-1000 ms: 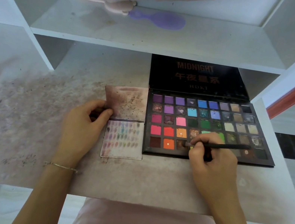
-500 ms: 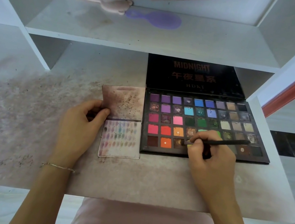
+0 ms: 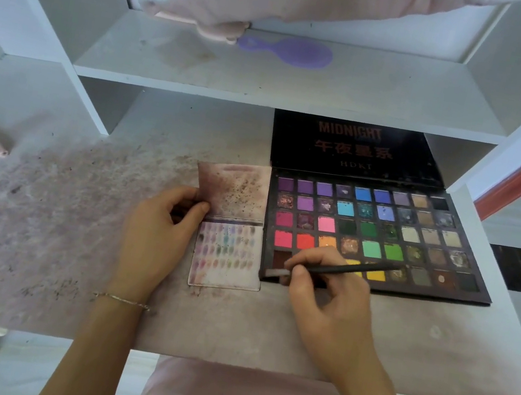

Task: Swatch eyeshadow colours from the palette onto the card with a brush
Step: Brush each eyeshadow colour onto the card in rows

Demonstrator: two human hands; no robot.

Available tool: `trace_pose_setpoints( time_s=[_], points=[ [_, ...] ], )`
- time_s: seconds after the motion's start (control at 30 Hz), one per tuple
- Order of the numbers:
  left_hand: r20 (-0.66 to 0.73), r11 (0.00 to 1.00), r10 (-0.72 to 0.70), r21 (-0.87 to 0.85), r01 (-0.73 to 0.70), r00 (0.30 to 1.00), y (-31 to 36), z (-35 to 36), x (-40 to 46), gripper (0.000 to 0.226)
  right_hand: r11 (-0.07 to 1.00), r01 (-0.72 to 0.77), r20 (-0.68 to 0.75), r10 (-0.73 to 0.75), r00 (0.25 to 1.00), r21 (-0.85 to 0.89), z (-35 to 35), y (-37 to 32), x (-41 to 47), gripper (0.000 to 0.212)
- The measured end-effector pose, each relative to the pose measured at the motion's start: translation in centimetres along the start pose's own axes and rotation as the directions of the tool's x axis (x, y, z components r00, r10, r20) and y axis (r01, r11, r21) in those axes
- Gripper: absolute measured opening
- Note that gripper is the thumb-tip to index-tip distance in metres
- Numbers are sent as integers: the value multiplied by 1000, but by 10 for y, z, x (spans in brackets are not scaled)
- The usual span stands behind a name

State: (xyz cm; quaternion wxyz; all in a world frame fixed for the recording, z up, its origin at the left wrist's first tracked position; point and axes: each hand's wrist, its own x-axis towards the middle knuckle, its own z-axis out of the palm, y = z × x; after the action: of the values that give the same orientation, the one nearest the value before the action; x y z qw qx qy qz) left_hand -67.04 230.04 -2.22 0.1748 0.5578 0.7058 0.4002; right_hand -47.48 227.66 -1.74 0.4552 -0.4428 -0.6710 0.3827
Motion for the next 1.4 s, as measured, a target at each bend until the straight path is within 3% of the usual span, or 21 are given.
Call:
trace_pose_setpoints(
  time_s=[0.1, 0.2, 0.6, 1.4],
  points=[
    [-1, 1000, -13, -18, 13, 1000, 0, 0, 0, 14, 1000, 20, 78, -20, 997, 10, 17, -6, 2, 4],
    [0, 999, -7, -33, 7, 1000, 1, 0, 0, 14, 999, 26, 145, -23, 989, -20, 29, -8, 4, 17],
    [-11, 999, -15, -34, 15, 1000, -2, 1, 0, 12, 995, 25, 263, 1, 965, -97, 33, -4, 6, 5],
    [-20, 1000, 14, -10, -14, 1000, -1, 1, 0, 11, 989, 44, 347, 7, 938, -139, 31, -5, 6, 3]
  ],
)
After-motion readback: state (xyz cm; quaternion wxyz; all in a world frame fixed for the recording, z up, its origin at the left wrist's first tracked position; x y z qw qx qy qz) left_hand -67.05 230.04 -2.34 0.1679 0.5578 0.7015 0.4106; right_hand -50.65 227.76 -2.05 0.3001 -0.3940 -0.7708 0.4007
